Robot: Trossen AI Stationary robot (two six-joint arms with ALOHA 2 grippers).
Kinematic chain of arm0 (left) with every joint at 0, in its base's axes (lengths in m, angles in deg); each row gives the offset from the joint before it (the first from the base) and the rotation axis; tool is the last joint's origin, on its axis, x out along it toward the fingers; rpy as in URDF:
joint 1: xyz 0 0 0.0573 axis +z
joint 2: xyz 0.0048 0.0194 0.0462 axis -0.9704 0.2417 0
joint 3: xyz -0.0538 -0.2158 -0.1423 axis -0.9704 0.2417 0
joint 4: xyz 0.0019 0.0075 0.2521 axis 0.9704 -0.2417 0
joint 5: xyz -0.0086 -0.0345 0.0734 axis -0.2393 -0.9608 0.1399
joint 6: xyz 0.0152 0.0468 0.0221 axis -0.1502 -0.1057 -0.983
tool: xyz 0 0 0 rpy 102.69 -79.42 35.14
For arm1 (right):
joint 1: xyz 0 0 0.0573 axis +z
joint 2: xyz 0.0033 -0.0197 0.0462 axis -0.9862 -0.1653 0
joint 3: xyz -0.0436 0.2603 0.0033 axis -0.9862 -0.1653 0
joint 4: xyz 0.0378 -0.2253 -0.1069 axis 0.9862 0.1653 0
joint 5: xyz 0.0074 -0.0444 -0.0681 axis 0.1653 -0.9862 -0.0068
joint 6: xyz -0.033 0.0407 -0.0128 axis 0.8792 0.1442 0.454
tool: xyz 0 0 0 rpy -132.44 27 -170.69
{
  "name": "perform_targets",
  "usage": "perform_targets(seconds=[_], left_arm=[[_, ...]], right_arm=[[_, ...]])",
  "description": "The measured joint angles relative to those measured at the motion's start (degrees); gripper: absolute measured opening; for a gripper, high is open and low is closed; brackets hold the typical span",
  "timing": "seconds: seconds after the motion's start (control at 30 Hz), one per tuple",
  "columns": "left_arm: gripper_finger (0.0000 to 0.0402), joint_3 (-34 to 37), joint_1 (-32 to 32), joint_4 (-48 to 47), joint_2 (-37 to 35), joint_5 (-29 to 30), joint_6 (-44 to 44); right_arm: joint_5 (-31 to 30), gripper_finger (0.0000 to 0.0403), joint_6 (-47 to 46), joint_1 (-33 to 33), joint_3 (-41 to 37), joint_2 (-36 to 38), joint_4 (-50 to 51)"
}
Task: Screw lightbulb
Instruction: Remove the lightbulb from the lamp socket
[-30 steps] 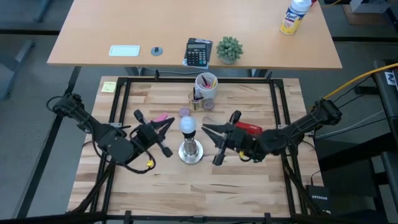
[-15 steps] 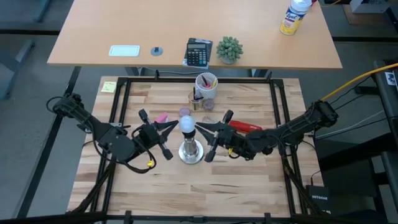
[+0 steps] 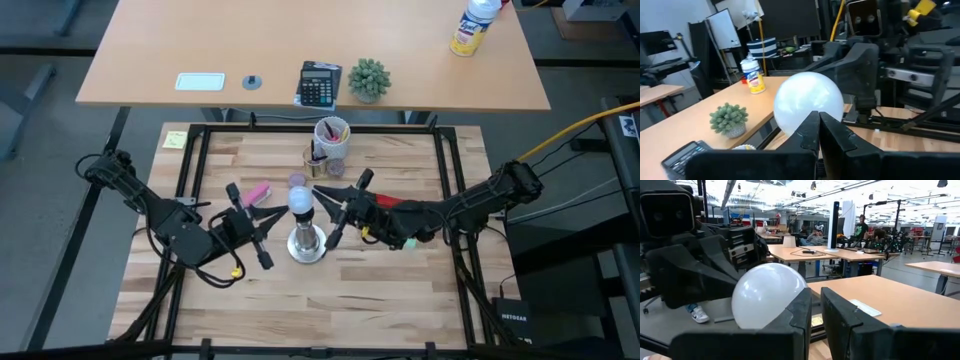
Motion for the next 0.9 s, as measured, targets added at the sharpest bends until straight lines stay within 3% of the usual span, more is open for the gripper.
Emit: perform_targets(seconds=[0.53,0.9], left_arm=[[0.0001,0.0,-0.6,0.4,0.0,-1.9,-0.2],[0.0001,0.0,-2.8,4.4,-0.3,7.4,-7.0]], right_arm=[[-1.0,0.0048,2.3,-0.9,0.0,0.0,-0.3],[-2.5,0.0048,6.2,2.8,0.0,2.5,-1.9]])
